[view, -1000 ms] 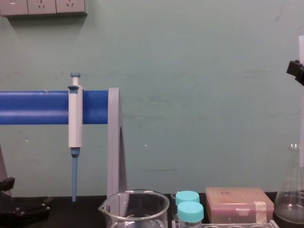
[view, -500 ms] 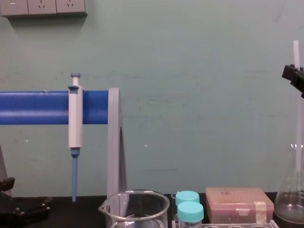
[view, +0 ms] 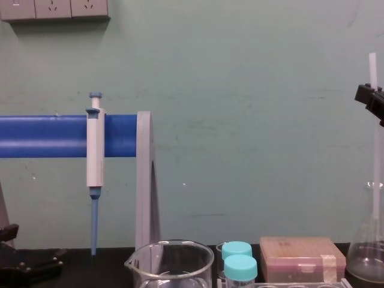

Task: Pick up the stirring rod with one hand, then place it down.

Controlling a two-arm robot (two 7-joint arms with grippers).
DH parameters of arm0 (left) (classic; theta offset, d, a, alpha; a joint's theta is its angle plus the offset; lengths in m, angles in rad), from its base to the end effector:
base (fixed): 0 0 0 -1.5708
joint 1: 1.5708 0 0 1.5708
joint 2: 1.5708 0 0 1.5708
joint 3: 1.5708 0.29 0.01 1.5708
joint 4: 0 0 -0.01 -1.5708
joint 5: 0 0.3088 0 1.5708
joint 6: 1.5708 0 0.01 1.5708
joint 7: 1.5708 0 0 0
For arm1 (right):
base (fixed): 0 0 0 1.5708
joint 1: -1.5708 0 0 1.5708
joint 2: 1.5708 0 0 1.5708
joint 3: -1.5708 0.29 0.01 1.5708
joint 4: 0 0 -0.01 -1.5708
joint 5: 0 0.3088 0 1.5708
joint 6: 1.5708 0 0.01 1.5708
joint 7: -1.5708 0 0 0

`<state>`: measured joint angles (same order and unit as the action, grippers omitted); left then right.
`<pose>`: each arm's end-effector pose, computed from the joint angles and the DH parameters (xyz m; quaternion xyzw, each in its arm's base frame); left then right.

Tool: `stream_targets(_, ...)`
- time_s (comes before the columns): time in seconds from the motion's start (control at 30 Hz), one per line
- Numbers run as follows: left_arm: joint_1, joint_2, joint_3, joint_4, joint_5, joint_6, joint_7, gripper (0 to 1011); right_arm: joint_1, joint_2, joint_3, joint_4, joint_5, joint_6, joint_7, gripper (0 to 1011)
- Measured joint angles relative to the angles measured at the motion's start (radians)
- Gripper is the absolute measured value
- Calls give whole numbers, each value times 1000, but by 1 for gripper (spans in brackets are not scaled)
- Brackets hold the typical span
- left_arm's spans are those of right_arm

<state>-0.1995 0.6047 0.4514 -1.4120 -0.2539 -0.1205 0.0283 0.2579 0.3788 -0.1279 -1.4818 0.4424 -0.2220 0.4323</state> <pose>0.3581 0.0827 -0.3023 0.1415 -0.1325 0.5799 0.7913 0.3945 -0.0828 -0.2250 0.1167 -0.1302 -0.4954 0.8509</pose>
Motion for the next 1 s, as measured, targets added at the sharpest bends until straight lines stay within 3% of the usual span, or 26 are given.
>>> stream_targets(1.0,0,0,0,0,0,0,0,1000,-3,3,-1,-6,3,4,3,72)
